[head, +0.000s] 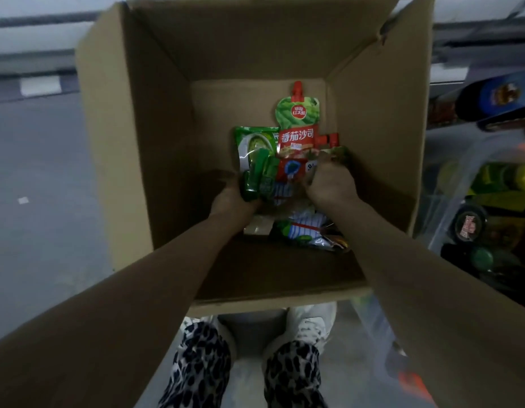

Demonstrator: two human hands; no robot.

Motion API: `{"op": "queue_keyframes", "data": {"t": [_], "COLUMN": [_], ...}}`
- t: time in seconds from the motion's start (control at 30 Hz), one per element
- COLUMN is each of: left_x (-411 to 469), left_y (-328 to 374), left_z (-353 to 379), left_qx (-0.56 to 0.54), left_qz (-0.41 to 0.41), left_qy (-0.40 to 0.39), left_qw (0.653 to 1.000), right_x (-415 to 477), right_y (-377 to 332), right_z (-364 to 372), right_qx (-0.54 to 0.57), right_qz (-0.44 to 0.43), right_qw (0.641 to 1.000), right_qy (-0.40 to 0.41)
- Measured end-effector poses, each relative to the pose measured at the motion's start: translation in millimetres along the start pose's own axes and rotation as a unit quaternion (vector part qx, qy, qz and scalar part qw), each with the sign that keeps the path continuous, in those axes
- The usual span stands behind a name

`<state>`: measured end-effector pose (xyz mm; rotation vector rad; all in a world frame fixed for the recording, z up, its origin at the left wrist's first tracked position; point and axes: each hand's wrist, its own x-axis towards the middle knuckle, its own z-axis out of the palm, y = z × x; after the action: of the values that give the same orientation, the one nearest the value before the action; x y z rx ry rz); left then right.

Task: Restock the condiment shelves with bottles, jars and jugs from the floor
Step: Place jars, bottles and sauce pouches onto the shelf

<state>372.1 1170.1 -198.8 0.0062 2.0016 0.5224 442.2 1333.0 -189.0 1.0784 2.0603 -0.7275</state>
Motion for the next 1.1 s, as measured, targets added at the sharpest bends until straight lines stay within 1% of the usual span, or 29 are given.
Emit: {"op": "queue_keyframes", "data": {"t": [0.07,0.13,0.2,0.27,0.33,0.4,0.47,0.5,0.53,0.57,0.6,0.63,0.67,0.7,0.73,0.77,0.8,0.83,0.9,0.97,1.0,1.03,1.07,1.1], "left_x": [0.6,-0.1,0.2,1.1,1.5,3.3,11.1,15.2,21.5,27.8,33.4,38.4,42.4,43.9,44.4,44.7,44.1,42.7,37.2,28.1,24.2,21.1,18.3,17.2], "left_y": [-1.0,-1.2,0.0,4.8,12.8,23.3,33.9,37.9,40.9,43.1,44.3,45.0,45.9,47.1,48.5,48.4,47.3,45.6,38.9,26.6,19.1,10.3,2.1,-2.8], "left_z": [2.2,1.0,-2.0,-5.2,-6.2,-5.7,-2.4,-0.1,3.5,7.4,11.6,15.0,17.6,18.2,17.6,15.4,11.7,6.5,-4.1,-12.9,-15.0,-17.2,-19.6,-18.5], "left_qx": [0.003,0.018,0.043,0.108,0.157,0.157,0.170,0.196,0.229,0.266,0.302,0.340,0.384,0.429,0.460,0.471,0.465,0.442,0.376,0.290,0.221,0.126,0.016,-0.083], "left_qz": [0.007,0.004,-0.006,0.000,0.054,0.139,0.219,0.250,0.274,0.288,0.293,0.293,0.294,0.295,0.291,0.280,0.261,0.235,0.175,0.113,0.079,0.034,-0.010,-0.046], "left_qy": [-0.002,-0.003,-0.009,0.000,0.045,0.073,0.041,0.008,-0.027,-0.053,-0.061,-0.048,-0.021,0.009,0.028,0.032,0.023,0.013,0.007,0.029,0.053,0.078,0.098,0.118], "left_qw": [1.000,1.000,0.999,0.994,0.985,0.975,0.960,0.948,0.934,0.919,0.905,0.892,0.875,0.854,0.839,0.836,0.845,0.865,0.910,0.950,0.971,0.988,0.995,0.988], "right_x": [0.4,-3.3,-7.0,-13.0,-26.2,-47.4,-61.7,-64.8,-63.1,-60.0,-54.2,-47.8,-41.0,-34.0,-25.8,-17.3,-7.9,1.7,19.4,36.1,44.6,52.2,57.9,62.5], "right_y": [-2.7,-3.3,-2.3,-3.8,-9.4,-16.7,-19.1,-17.5,-13.5,-9.0,-3.4,0.8,4.7,7.0,8.3,7.3,5.1,1.4,-8.2,-18.9,-21.8,-25.5,-29.5,-31.1], "right_z": [9.1,15.6,15.2,6.7,-4.1,-9.1,-5.0,-2.2,-0.9,-2.9,-7.0,-12.4,-17.4,-21.9,-26.7,-30.5,-32.6,-35.0,-38.8,-40.1,-39.5,-38.0,-34.6,-33.2], "right_qx": [-0.048,-0.088,-0.101,-0.087,-0.042,-0.009,-0.047,-0.071,-0.080,-0.063,-0.011,0.060,0.119,0.143,0.145,0.143,0.144,0.141,0.117,0.104,0.100,0.100,0.105,0.122], "right_qz": [0.002,-0.016,-0.035,-0.069,-0.128,-0.164,-0.164,-0.160,-0.152,-0.137,-0.109,-0.073,-0.047,-0.035,-0.028,-0.019,-0.012,-0.006,0.006,0.020,0.032,0.046,0.062,0.079], "right_qw": [0.999,0.996,0.994,0.993,0.986,0.970,0.951,0.942,0.940,0.946,0.958,0.968,0.976,0.985,0.989,0.989,0.987,0.986,0.989,0.992,0.993,0.993,0.992,0.989], "right_qy": [-0.007,-0.003,0.001,-0.035,-0.096,-0.178,-0.258,-0.286,-0.293,-0.286,-0.265,-0.233,-0.174,-0.093,-0.014,0.043,0.077,0.089,0.088,0.073,0.060,0.048,0.038,0.030]}}
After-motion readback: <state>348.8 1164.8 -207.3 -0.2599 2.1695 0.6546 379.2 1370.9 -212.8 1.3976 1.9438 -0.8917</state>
